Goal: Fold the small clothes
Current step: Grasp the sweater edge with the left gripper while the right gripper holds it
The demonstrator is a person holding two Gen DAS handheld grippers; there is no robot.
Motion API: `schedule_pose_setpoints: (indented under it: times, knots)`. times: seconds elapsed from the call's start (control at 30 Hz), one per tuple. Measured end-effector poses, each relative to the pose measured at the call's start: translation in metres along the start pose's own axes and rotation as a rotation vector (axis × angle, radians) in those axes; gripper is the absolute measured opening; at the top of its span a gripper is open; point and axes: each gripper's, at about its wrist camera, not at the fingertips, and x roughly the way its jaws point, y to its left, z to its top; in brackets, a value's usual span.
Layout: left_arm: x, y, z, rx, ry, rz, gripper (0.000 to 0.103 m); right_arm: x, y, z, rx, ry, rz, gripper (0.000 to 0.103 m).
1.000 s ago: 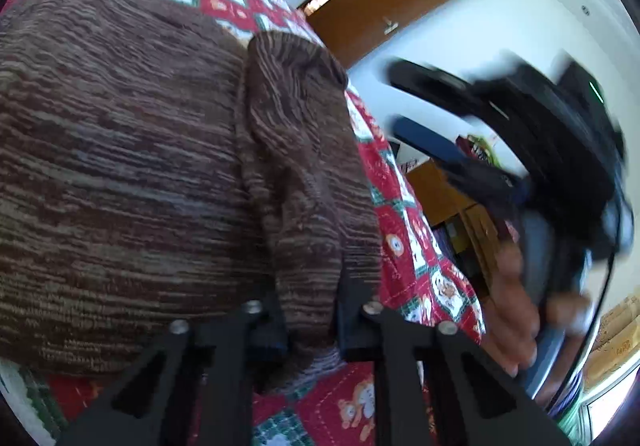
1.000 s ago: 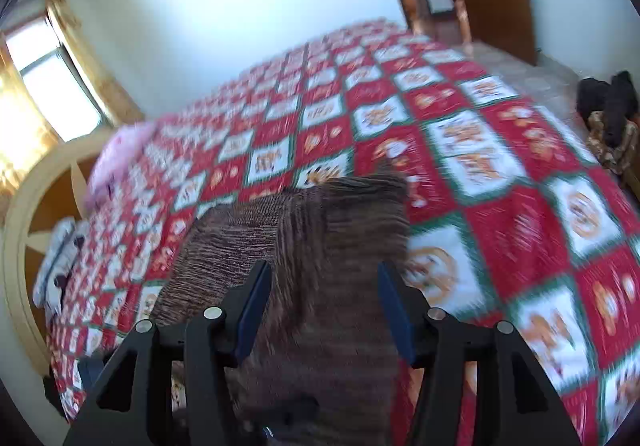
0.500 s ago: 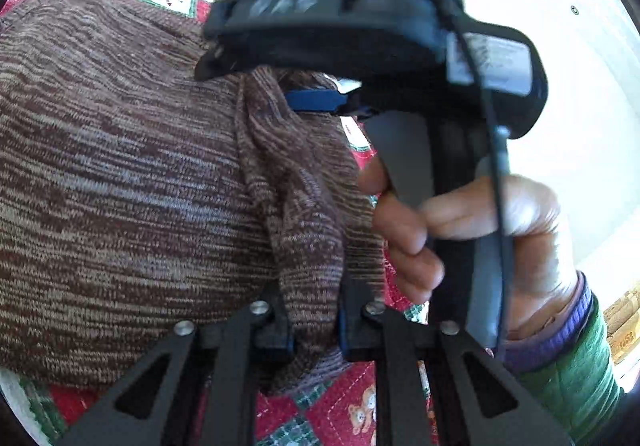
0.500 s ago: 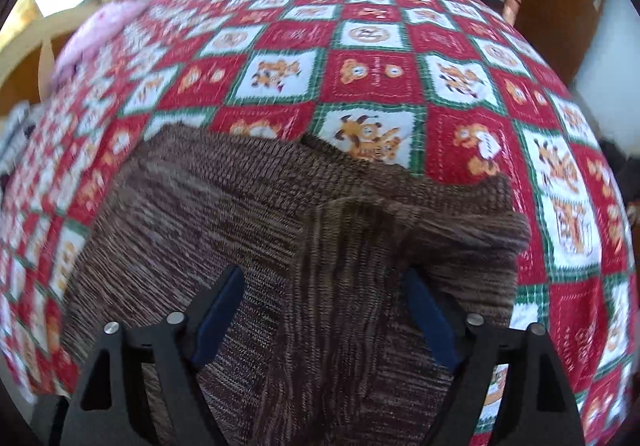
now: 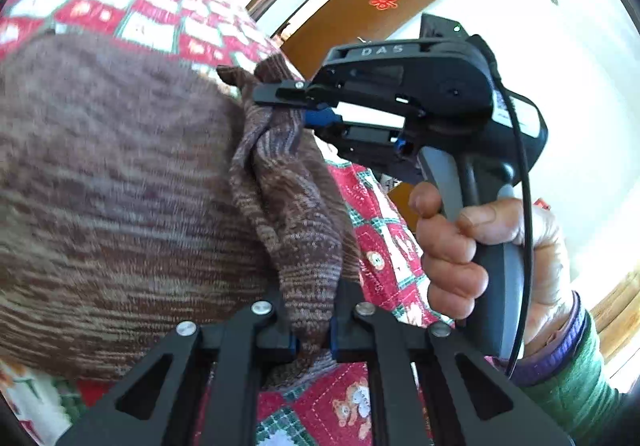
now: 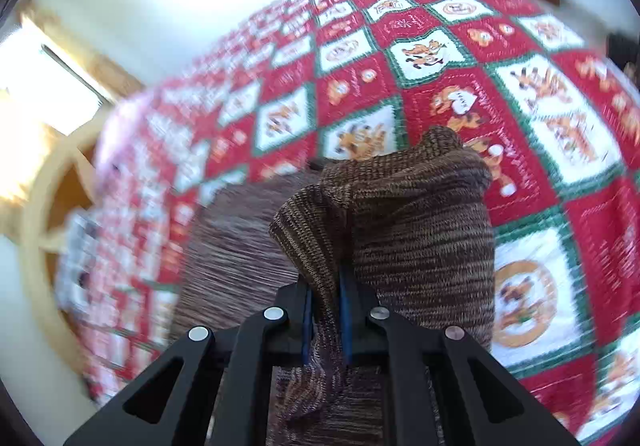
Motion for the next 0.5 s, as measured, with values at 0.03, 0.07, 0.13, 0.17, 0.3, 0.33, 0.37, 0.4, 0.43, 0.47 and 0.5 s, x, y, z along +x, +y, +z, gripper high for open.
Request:
schedule_pose_setpoints:
  times: [0.03,0.07,0.13,0.17,0.3,0.33,0.37,0.4,0.43,0.47,0.5]
  knots:
    - [0.0,-0.001,0.0,0.006,0.0,0.003,0.012,-0.005,0.001,-0.001,0.004,-0.021,-0.022,0.011]
    - [0.0,-0.002,0.0,0.006,0.005,0.004,0.012,-0.007,0.001,-0.002,-0.001,-0.033,-0.054,0.011]
    - [-0.002,-0.001,0.0,-0.007,0.006,-0.012,0.011,-0.014,-0.002,-0.004,0.014,-0.068,-0.08,0.01]
    - [-0.006,-0.003,0.001,-0.007,-0.003,-0.022,0.011,-0.018,-0.002,-0.004,0.026,-0.084,-0.061,0.01]
    - [-0.022,0.002,0.008,-0.02,-0.039,-0.04,0.011,-0.035,0.012,-0.002,-0.004,-0.124,-0.005,0.01]
    - [-0.027,0.004,0.009,-0.023,-0.045,-0.036,0.011,-0.038,0.018,-0.001,-0.016,-0.128,-0.011,0.01]
    - [-0.031,0.005,0.01,-0.024,-0.05,-0.026,0.011,-0.04,0.024,0.0,-0.026,-0.132,-0.014,0.01]
    - [-0.035,0.008,0.01,-0.024,-0.054,-0.015,0.011,-0.041,0.028,0.002,-0.032,-0.132,-0.014,0.01]
    - [-0.037,0.009,0.01,-0.025,-0.056,-0.007,0.011,-0.039,0.033,0.003,-0.037,-0.131,-0.013,0.01]
    - [-0.041,0.013,0.011,-0.03,-0.06,0.004,0.011,-0.037,0.036,0.003,-0.039,-0.13,-0.01,0.01]
    - [-0.044,0.015,0.01,-0.034,-0.06,0.02,0.011,-0.032,0.039,0.002,-0.041,-0.127,-0.007,0.01]
